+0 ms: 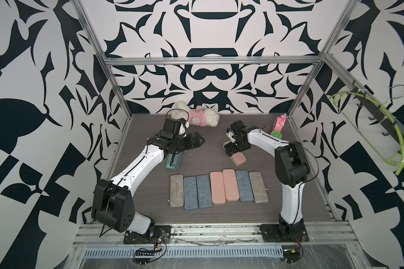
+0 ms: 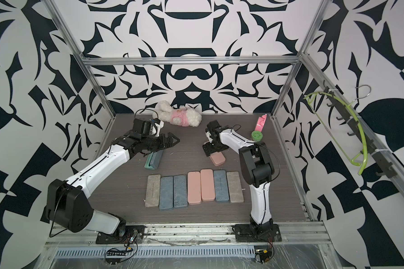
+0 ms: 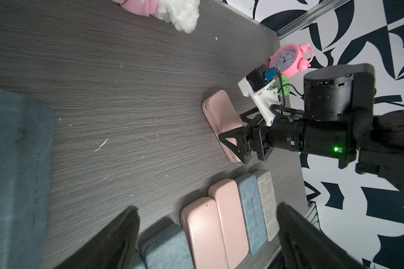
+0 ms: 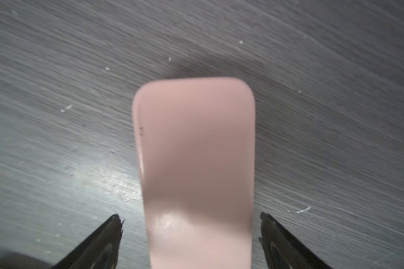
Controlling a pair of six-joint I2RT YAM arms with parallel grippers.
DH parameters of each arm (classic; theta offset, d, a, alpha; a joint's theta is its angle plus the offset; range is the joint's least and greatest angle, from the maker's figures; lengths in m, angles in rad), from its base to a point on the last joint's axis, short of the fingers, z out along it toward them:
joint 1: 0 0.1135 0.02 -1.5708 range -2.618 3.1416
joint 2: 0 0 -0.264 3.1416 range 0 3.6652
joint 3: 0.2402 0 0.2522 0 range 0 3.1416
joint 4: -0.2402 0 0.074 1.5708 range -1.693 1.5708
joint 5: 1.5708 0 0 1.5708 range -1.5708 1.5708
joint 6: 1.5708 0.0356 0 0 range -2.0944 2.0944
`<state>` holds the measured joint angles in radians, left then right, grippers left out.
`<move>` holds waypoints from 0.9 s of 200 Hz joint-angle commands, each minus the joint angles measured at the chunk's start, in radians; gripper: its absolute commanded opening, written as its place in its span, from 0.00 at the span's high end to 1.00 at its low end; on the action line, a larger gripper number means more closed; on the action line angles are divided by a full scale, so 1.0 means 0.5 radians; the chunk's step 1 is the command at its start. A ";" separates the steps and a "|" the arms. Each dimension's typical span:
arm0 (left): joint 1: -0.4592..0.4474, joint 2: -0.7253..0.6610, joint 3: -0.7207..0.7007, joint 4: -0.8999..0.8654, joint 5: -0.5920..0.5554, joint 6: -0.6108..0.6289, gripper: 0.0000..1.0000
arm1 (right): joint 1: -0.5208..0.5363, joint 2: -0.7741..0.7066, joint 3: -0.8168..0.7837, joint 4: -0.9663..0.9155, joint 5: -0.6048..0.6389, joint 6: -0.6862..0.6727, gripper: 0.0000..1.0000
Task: Close the glasses case
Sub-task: Pick up the glasses case at the center of the board.
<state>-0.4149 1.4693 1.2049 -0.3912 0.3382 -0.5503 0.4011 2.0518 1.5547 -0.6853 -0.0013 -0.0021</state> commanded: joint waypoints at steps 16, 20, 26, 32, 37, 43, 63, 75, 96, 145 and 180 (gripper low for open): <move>0.007 0.011 -0.014 0.042 0.050 -0.010 0.03 | 0.012 0.025 0.072 -0.047 0.098 -0.049 0.06; 0.007 0.015 -0.014 0.042 0.052 -0.010 0.03 | 0.011 0.036 0.074 -0.050 0.098 -0.048 0.07; 0.010 0.012 -0.017 0.043 0.053 -0.013 0.03 | 0.011 0.049 0.076 -0.053 0.096 -0.049 0.07; 0.011 0.010 -0.019 0.046 0.051 -0.013 0.03 | 0.011 0.056 0.076 -0.047 0.093 -0.045 0.07; 0.011 0.013 -0.021 0.048 0.055 -0.013 0.03 | 0.011 0.061 0.075 -0.041 0.090 -0.039 0.07; 0.011 0.012 -0.023 0.049 0.055 -0.015 0.03 | 0.011 0.066 0.073 -0.033 0.081 -0.034 0.08; 0.012 0.014 -0.023 0.052 0.062 -0.016 0.03 | 0.012 0.087 0.075 -0.020 0.069 -0.028 0.09; 0.013 0.016 -0.021 0.052 0.064 -0.016 0.03 | 0.011 0.096 0.072 -0.006 0.067 -0.022 0.12; 0.021 0.016 -0.020 0.050 0.074 -0.016 0.03 | 0.011 0.080 0.043 0.019 0.082 -0.004 0.19; 0.029 0.023 -0.017 0.050 0.093 -0.019 0.04 | 0.011 -0.010 -0.043 0.068 0.174 0.052 0.33; 0.029 0.031 -0.017 0.052 0.112 -0.027 0.04 | -0.024 -0.178 -0.155 0.076 0.244 0.131 0.36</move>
<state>-0.4049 1.4715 1.2045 -0.3782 0.3676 -0.5610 0.4007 2.0750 1.5116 -0.6472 0.0631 0.0246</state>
